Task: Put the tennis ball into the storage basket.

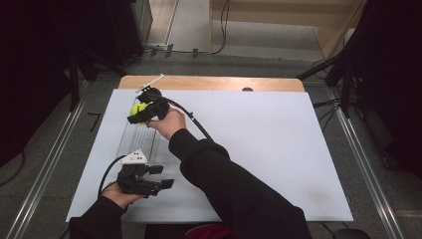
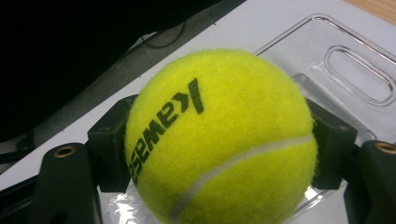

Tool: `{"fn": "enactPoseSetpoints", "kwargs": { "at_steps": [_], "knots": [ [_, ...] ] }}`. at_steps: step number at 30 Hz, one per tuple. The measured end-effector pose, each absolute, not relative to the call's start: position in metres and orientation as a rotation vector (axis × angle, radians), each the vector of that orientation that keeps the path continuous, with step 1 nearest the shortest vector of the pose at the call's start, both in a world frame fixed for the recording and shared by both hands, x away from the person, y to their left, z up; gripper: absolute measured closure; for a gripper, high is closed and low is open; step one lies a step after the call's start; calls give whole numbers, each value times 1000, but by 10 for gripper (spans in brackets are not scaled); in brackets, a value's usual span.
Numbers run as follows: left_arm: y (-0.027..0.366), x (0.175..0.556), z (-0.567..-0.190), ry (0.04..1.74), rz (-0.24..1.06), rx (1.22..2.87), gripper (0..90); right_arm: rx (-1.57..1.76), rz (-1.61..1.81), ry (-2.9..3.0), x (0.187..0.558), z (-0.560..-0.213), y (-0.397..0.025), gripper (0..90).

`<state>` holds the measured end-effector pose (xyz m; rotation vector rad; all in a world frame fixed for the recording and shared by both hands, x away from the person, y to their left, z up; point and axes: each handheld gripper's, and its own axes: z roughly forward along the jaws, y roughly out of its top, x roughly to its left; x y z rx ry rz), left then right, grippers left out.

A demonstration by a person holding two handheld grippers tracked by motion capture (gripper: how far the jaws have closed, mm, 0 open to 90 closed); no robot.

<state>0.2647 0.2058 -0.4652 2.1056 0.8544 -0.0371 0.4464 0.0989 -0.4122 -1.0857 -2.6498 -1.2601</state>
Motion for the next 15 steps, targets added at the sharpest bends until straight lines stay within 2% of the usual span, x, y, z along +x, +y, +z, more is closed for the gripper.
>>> {"fn": "enactPoseSetpoints", "kwargs": {
  "at_steps": [15],
  "knots": [
    [206,265,-465,855,-40,2105,286,-1078,-1213,-2668,444,-425,106,232]
  ]
}}
